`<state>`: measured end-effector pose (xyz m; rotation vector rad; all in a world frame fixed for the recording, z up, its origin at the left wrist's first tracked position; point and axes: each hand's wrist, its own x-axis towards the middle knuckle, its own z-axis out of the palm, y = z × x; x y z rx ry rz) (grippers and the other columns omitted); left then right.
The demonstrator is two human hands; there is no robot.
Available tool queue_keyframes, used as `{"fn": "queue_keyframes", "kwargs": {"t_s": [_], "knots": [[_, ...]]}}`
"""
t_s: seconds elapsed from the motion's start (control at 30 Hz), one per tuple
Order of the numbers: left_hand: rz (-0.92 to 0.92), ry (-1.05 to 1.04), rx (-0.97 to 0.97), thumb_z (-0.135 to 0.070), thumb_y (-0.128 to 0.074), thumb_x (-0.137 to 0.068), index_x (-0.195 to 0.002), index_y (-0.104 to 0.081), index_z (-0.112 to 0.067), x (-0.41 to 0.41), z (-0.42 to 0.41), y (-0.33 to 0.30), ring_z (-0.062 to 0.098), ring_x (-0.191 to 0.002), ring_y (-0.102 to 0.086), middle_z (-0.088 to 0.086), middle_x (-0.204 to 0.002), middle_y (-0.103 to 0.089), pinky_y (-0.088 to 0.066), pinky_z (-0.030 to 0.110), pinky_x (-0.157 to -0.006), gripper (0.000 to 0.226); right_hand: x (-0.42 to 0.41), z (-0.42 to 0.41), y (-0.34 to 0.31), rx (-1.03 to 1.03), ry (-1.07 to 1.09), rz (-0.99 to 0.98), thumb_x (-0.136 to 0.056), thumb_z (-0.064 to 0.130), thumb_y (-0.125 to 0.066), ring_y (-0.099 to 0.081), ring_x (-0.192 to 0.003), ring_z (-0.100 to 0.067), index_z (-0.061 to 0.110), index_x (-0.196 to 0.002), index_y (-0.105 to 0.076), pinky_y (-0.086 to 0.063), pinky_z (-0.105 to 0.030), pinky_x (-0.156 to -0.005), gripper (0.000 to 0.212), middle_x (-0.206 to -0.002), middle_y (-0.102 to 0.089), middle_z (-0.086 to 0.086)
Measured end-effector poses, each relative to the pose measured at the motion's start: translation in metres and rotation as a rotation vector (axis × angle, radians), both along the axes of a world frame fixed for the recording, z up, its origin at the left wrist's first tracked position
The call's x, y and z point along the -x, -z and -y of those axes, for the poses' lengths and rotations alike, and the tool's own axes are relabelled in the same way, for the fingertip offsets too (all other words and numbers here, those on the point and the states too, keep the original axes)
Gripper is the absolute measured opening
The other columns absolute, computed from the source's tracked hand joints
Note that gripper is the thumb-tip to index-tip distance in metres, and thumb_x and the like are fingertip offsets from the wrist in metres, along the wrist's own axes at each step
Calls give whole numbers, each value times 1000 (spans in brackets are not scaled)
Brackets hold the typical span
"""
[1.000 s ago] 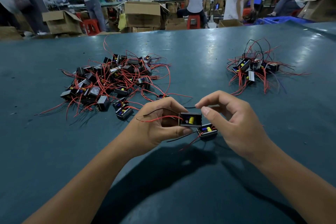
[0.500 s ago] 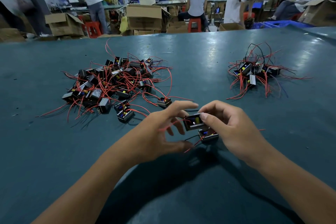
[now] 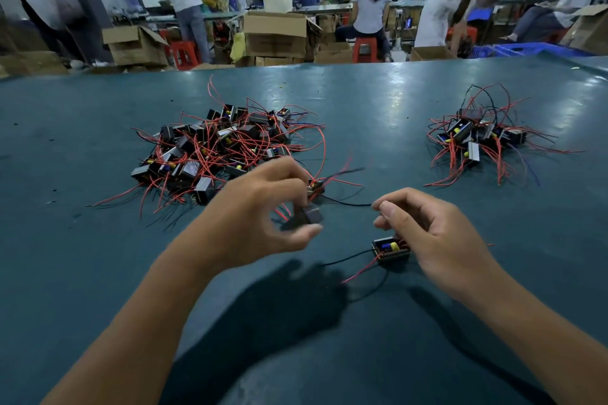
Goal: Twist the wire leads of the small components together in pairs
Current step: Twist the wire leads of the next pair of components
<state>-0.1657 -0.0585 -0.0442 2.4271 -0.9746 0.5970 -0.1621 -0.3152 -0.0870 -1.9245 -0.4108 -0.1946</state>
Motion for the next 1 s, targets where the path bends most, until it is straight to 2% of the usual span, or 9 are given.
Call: {"fn": "queue_keyframes", "kwargs": {"t_s": [0.07,0.17,0.27,0.37,0.47,0.57,0.77,0.9,1.0], "knots": [[-146,-160,-136,-44,-79,-76,-68,-54,-23,-6,-28,-6,8,-80,-55,-12,-91,-55,-49,31,-72,34,1,0,0,41,0,20,-93,47,-57,-69,-83,-12,31,-91,-67,-53,-33,-76,19,-84,-73,9],[-575,-505,-415,-50,-84,-71,-66,-57,-17,-16,-69,-1,16,-71,-58,-3,-74,-63,-46,34,-64,43,3,-2,2,83,-17,37,-92,43,-58,-69,-80,-15,32,-89,-66,-51,-27,-74,14,-83,-72,7],[-803,-699,-412,-45,-90,-66,-68,-57,-16,-19,-98,6,13,-59,-55,-2,-63,-62,-38,27,-54,44,4,-3,3,124,-33,47,-93,38,-58,-69,-78,-17,31,-89,-66,-50,-29,-72,12,-82,-71,9],[-866,-824,-385,-43,-93,-60,-77,-63,-16,-15,-123,2,11,-65,-62,-1,-71,-70,-47,27,-57,44,4,-2,2,127,-40,55,-94,36,-59,-69,-77,-16,30,-88,-67,-51,-23,-68,12,-81,-70,7],[-719,-843,-268,-54,-87,-63,-85,-63,-21,-13,-133,-3,18,-80,-62,1,-86,-67,-52,38,-75,46,3,-1,1,129,-27,63,-94,34,-59,-68,-75,-12,29,-87,-67,-47,-10,-63,11,-80,-70,6],[-457,-711,-23,-54,-71,-81,-83,-61,-23,-23,-101,2,19,-77,-60,1,-82,-64,-49,35,-68,33,3,-1,2,145,-27,69,-94,36,-59,-68,-75,-15,30,-87,-66,-51,-22,-66,12,-79,-69,6],[-537,-789,-271,-56,-75,-80,-108,-58,-21,-37,-62,34,23,-96,-58,3,-108,-57,-51,41,-89,47,4,-2,3,187,-47,108,-90,50,-53,-66,-73,-14,31,-87,-65,-50,-30,-69,22,-81,-68,10],[-261,-789,-148,-41,-72,-83,-102,-64,-23,-36,-53,33,27,-98,-60,-1,-101,-69,-42,41,-90,28,4,-1,3,192,-35,110,-92,43,-56,-66,-72,-12,31,-86,-64,-49,-27,-68,16,-80,-68,10],[-216,-788,-115,-41,-72,-80,-100,-60,-23,-33,-45,31,27,-95,-58,-3,-96,-68,-35,41,-88,30,4,-3,2,212,-36,114,-92,41,-56,-65,-70,-10,31,-86,-64,-49,-25,-68,14,-79,-67,12]]}}
